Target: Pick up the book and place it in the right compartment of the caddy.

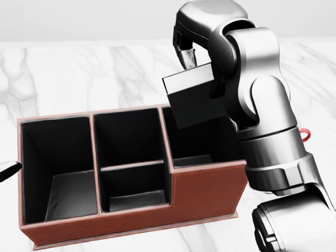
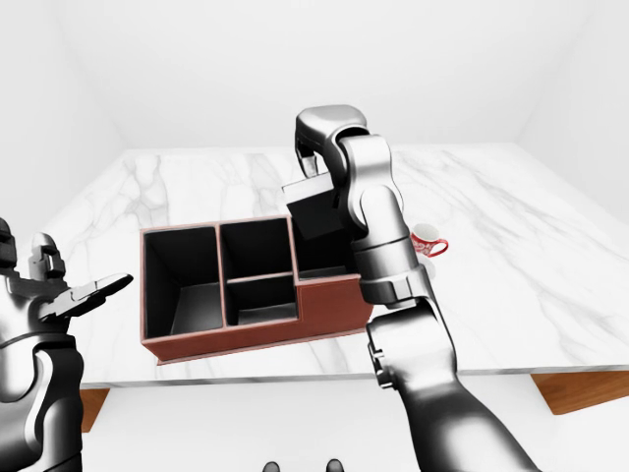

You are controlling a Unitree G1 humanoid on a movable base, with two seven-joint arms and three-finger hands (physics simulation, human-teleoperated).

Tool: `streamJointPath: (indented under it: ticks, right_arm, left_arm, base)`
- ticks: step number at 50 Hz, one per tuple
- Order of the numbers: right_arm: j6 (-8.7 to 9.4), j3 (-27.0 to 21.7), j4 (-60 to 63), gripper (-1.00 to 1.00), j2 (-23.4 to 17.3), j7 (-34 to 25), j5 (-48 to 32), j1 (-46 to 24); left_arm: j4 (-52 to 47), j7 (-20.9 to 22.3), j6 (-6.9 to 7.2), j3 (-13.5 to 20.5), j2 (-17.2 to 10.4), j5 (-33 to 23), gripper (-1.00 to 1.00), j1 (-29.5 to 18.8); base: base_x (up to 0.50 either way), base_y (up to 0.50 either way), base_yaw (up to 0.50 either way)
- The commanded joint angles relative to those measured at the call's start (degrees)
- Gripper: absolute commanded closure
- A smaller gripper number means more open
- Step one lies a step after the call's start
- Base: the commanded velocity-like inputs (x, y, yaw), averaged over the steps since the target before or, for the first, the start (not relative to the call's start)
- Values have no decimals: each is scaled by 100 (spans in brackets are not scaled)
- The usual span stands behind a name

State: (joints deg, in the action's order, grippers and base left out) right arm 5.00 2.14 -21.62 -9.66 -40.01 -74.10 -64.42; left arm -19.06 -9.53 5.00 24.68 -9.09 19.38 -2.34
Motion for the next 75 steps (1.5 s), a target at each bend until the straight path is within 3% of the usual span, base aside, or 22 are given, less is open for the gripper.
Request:
streamJointPath:
  ticks: [1, 12, 74, 75]
  right_arm:
    - [0, 7, -10, 100, 163, 1, -140, -2]
    - [0, 75, 9, 100, 315, 1, -162, 83]
    - [0, 73, -1180, 100, 142, 1, 144, 247]
    - [0, 73, -1181, 64, 141, 1, 146, 243]
  left_arm:
    - [32, 11, 0, -7, 9, -6, -100, 7]
    - [45, 6, 0, 0, -1, 13, -100, 2]
    - [53, 6, 0, -26, 9, -10, -100, 5]
    - [58, 7, 0, -27, 10, -11, -100, 5]
  base:
    - [0, 0, 0]
    - [0, 0, 0]
    - [0, 0, 0]
    - [0, 0, 0]
